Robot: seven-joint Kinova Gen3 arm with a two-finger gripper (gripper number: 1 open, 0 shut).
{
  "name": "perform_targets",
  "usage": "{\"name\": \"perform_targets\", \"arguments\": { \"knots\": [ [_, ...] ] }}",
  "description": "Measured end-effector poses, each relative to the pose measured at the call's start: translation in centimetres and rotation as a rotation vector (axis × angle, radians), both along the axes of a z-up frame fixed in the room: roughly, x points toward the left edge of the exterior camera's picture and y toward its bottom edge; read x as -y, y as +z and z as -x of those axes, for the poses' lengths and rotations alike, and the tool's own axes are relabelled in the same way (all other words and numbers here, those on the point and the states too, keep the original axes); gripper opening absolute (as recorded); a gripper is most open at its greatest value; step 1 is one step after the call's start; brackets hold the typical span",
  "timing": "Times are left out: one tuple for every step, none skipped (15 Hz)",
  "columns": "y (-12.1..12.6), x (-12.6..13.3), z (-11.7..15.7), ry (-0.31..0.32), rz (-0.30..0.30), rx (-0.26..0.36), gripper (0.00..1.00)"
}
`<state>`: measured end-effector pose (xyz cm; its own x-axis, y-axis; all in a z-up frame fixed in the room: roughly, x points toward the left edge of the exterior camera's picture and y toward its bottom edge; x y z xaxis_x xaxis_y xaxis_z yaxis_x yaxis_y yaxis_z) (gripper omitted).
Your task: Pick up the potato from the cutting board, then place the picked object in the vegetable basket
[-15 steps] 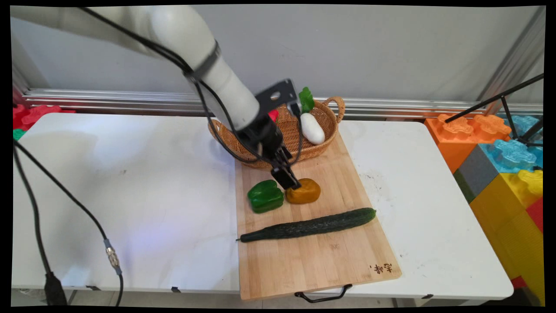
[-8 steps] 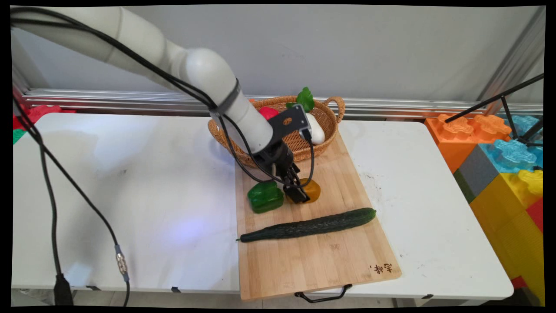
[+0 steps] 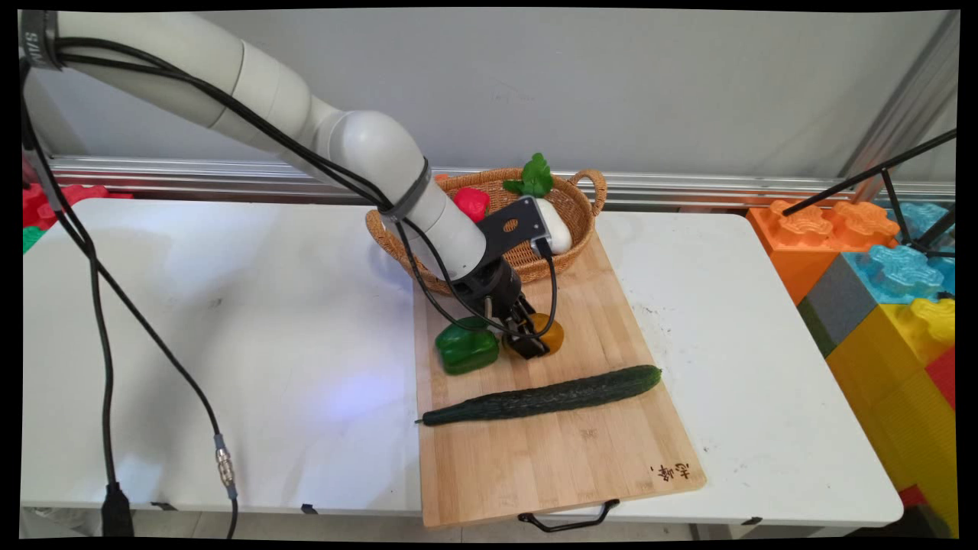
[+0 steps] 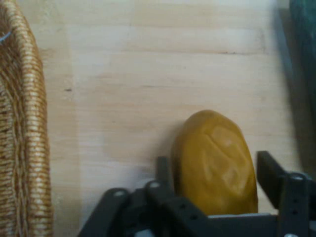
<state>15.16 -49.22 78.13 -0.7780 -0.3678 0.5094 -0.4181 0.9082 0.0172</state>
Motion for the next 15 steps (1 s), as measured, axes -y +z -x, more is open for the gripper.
{"name": "perform_targets", "arguments": {
  "knots": [
    [0.1,0.0,-0.1,0.001,0.001,-0.002,0.0],
    [0.3,0.0,-0.2,0.003,0.0,-0.003,0.0],
    [0.5,0.1,-0.4,0.007,-0.001,-0.004,0.0],
    [0.8,0.1,-0.5,0.01,-0.004,-0.006,0.0],
    [1.2,0.0,-0.7,0.016,-0.008,-0.008,0.0],
    [1.6,0.0,-0.9,0.02,-0.013,-0.011,0.0],
    [2.2,-0.1,-1.0,0.026,-0.019,-0.015,0.0],
    [3.1,-0.2,-1.2,0.033,-0.029,-0.021,0.0],
    [4.3,-0.4,-1.2,0.04,-0.039,-0.03,0.0],
    [5.3,-0.5,-1.1,0.046,-0.047,-0.038,0.0],
    [6.0,-0.5,-1.1,0.05,-0.052,-0.044,0.0],
    [7.3,-0.5,-1.0,0.059,-0.058,-0.054,0.0],
    [8.5,-0.4,-0.9,0.067,-0.062,-0.062,0.0],
    [9.7,-0.2,-0.9,0.076,-0.062,-0.069,0.0],
    [10.8,0.1,-0.9,0.087,-0.06,-0.075,0.0]
  ]
}}
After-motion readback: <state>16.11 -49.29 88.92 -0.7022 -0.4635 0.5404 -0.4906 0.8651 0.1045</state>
